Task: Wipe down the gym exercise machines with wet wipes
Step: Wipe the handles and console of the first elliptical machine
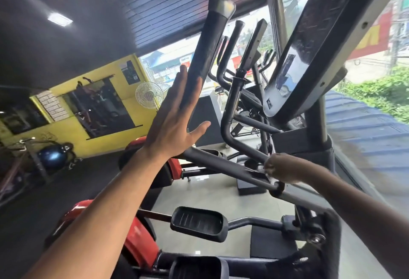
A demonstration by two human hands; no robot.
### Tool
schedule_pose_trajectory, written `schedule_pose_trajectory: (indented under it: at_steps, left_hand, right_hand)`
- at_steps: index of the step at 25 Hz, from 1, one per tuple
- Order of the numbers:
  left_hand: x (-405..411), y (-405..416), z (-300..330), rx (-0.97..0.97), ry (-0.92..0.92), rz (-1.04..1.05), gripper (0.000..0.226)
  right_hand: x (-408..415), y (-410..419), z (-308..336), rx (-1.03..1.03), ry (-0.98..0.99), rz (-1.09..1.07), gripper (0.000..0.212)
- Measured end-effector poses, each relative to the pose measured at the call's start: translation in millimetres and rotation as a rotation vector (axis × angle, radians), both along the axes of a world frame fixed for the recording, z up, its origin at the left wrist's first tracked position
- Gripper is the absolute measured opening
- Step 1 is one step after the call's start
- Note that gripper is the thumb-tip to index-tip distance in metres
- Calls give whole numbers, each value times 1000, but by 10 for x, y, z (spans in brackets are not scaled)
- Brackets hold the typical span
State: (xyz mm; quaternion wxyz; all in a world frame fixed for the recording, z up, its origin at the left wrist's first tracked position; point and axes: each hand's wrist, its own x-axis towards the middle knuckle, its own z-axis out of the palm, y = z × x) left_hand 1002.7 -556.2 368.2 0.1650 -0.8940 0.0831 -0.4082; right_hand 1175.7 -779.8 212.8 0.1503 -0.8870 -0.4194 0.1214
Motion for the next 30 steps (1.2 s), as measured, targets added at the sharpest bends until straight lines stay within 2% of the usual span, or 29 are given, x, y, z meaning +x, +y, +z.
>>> schedule_pose_trajectory:
  at_steps: [3, 5, 7, 9, 11, 16, 19, 21, 24, 26, 30]
  left_hand:
    - [18, 18, 5, 44, 0, 2, 97]
    - [3, 26, 27, 47, 20, -26, 97]
    - [2, 25, 36, 29, 25, -60, 93]
    - [19, 31, 8, 4, 5, -91, 87]
    - [41, 37, -15, -15, -9, -102, 82]
    - [31, 42, -33, -19, 5, -142, 80]
    - [18, 56, -9, 14, 28, -120, 85]
    - [3, 58, 17, 25, 35, -118, 89]
    - [7, 55, 13, 16, 32, -130, 91]
    - [1, 61, -13, -10, 28, -156, 90]
    - [-16, 82, 35, -94, 124, -282, 89]
  right_hand:
    - [-194, 300, 176, 313, 51, 39, 23]
    - [-213, 398, 233, 392, 79, 61, 25]
    - [-118, 301, 153, 287, 81, 54, 27]
    - [-10, 115, 4, 92, 53, 24, 30]
    - [-10, 77, 12, 74, 101, 0, 26]
    - [-372, 646, 474, 420, 59, 235, 25]
    - [-429, 688, 461, 578, 37, 296, 25]
    - [-320, 562, 387, 490, 30, 284, 21]
    - [-187, 411, 360, 227, 108, 187, 28]
    - [-221, 538, 445, 234, 103, 212, 28]
    - [-475, 944, 864, 391, 147, 344, 28]
